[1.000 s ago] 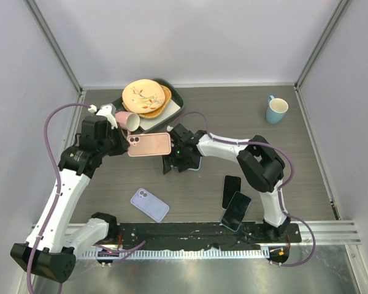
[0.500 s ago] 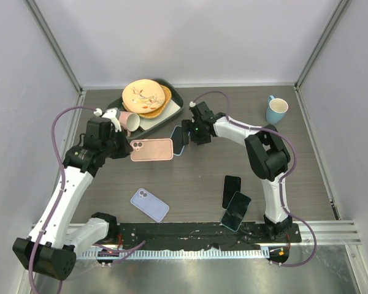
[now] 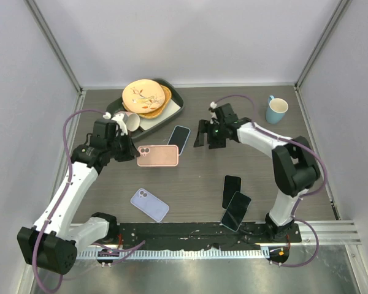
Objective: Put the phone into the phone case
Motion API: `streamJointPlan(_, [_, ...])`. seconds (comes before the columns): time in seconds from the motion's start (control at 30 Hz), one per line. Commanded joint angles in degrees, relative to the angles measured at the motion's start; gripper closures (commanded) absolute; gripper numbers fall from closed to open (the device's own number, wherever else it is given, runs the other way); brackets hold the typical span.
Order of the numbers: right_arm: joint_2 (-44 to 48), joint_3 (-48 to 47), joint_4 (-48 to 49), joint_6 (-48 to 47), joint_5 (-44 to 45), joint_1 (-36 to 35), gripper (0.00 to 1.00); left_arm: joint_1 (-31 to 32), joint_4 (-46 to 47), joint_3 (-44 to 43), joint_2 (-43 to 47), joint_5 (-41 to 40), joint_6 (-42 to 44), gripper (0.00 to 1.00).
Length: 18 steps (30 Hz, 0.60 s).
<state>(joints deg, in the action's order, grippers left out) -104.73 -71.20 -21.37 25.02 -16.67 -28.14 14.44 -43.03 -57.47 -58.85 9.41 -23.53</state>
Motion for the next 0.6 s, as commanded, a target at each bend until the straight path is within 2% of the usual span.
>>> streamJointPlan(0.0, [8.65, 4.29, 2.03, 0.3, 0.49, 4.14, 0.22, -0.2, 4.43, 3.58, -2.58, 7.19, -1.69, 1.0])
streamJointPlan(0.1, [13.22, 7.81, 0.45, -0.14, 1.98, 5.37, 0.21, 1.11, 8.21, 6.04, -4.16, 7.12, -5.2, 1.0])
streamJointPlan(0.23, [19.46, 13.09, -0.96, -0.58, 4.27, 8.27, 0.21, 7.6, 16.29, 9.74, -7.23, 3.78, -10.56, 1.0])
streamJointPlan(0.4, [27.1, 19.33, -2.01, -0.41, 4.1, 12.49, 0.22, 15.34, 22.44, 10.37, -19.88, -0.87, -15.13, 1.0])
streamJointPlan(0.57, [30.37, 22.41, -4.3, -0.84, 5.85, 14.25, 0.21, 17.9, 26.06, 6.77, -31.92, -1.49, -18.13, 1.0])
